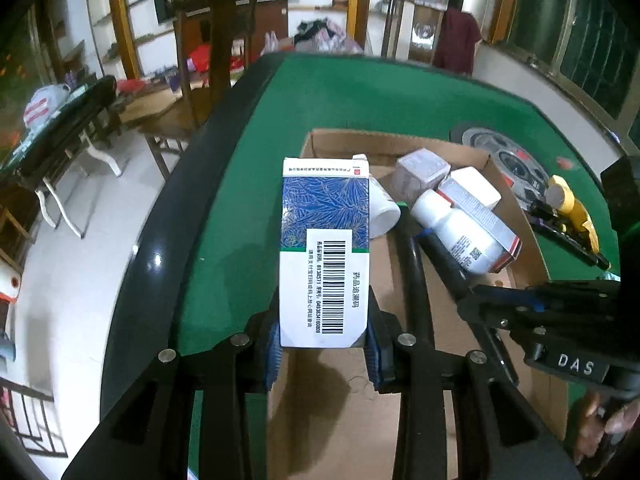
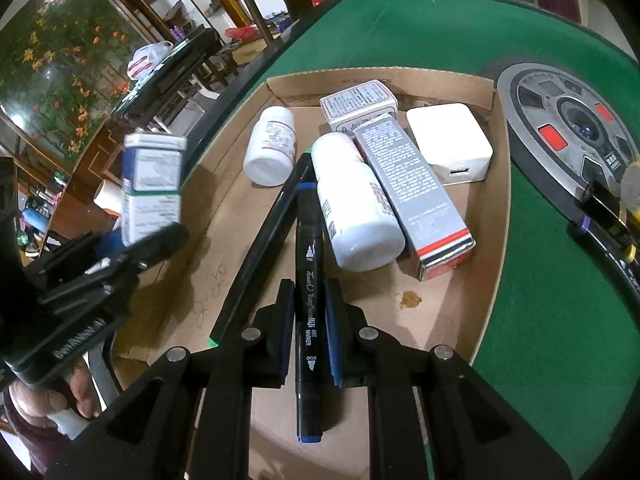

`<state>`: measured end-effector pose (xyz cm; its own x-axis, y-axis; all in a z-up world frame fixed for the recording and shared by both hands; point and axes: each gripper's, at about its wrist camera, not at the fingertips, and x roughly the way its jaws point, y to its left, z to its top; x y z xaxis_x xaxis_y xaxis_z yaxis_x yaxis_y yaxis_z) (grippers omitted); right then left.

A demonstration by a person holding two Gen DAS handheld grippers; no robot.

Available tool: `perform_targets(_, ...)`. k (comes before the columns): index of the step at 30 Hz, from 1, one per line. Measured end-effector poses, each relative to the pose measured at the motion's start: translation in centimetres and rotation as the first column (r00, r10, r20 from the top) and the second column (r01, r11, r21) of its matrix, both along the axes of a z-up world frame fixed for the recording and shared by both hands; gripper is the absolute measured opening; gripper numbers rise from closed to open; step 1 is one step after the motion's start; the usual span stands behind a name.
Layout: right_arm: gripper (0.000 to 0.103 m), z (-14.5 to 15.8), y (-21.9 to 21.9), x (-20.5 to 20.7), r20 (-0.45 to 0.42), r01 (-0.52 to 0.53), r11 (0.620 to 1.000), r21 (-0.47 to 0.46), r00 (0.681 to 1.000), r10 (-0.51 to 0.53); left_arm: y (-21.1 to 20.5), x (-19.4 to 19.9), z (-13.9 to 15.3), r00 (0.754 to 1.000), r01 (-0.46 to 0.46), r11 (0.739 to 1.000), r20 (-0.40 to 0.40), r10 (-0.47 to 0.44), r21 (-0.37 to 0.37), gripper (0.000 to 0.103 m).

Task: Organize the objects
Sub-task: 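Lower the blue-and-white box with the left tool while the right tool releases the marker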

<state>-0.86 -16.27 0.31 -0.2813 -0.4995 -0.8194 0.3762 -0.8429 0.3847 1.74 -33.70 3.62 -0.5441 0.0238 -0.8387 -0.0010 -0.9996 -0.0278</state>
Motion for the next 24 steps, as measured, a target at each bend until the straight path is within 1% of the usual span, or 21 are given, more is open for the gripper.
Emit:
perform_targets(2,0.013,-0.1,-0.1,-0.2,0.004,0.004,1.0,0.003,1.0,-0.004,1.2,-1.3,-0.9,0.998,-0.003,0.999,0.065,0.006,-0.044,0.029)
perform_targets(6,0.013,-0.3,0.0,-0.8,0.028,0.011,1.0,-0.022,1.0,-0.011,2.5,-2.6,-2.1,0.993,-0.007,0.994,0.115,0.019,-0.105,0.029)
perform_targets(9,0.013,-0.4,-0.4,-1.1,0.03,0.011,1.0,-0.028,0.999,-0.011,2.3,-3.3,-2.6,0.99,-0.026,0.991,0.131,0.043,-0.128,0.03)
perform_targets(16,0.013,-0.5,-1.3,-1.9,0.022,0.016,1.0,-0.026,1.0,-0.015,2.1,-4.1,-2.7,0.989,-0.062,0.988,0.126,0.08,-0.141,0.032)
perform_targets(18,0.013,-0.4,-1.4,-2.2,0.023,0.021,0.999,-0.033,1.0,-0.02,2.1,-4.1,-2.7,0.988,-0.078,0.988,0.125,0.095,-0.13,0.032)
perform_targets(19,0.013,-0.5,-1.4,-2.3,0.03,0.023,0.999,-0.042,0.999,-0.022,1.9,-4.1,-2.7,0.987,-0.082,0.99,0.127,0.096,-0.112,0.033)
perform_targets(22,0.013,-0.7,-0.9,-2.4,0.052,0.031,0.997,-0.068,0.998,-0.028,1.4,-3.8,-2.4,0.987,-0.092,0.994,0.128,0.098,-0.054,0.039)
perform_targets(24,0.013,-0.6,-0.6,-2.2,0.049,0.031,0.996,-0.085,0.998,-0.027,1.2,-3.4,-2.0,0.988,-0.104,0.994,0.113,0.105,-0.02,0.043)
